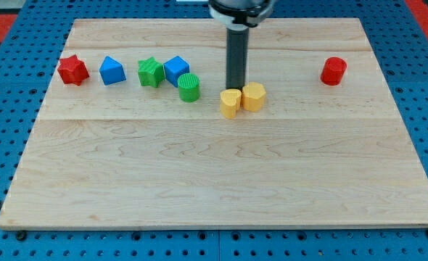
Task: Slide the yellow hexagon along with yellow heart towards the bottom center
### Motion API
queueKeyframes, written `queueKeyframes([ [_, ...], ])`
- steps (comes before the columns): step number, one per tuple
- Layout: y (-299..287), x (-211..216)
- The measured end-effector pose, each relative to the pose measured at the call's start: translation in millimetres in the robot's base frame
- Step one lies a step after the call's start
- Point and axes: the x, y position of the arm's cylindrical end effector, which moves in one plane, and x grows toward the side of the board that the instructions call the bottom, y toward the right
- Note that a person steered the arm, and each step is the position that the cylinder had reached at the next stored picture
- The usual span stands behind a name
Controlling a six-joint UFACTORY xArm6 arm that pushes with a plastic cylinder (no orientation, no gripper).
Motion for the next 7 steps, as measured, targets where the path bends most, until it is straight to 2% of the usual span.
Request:
queueKeyframes([
  [2,42.0,-13.8],
  [3,74.7,2.9],
  [4,77.4,21.7],
  [5,42.4,33.3],
  [7,45.3,14.7],
])
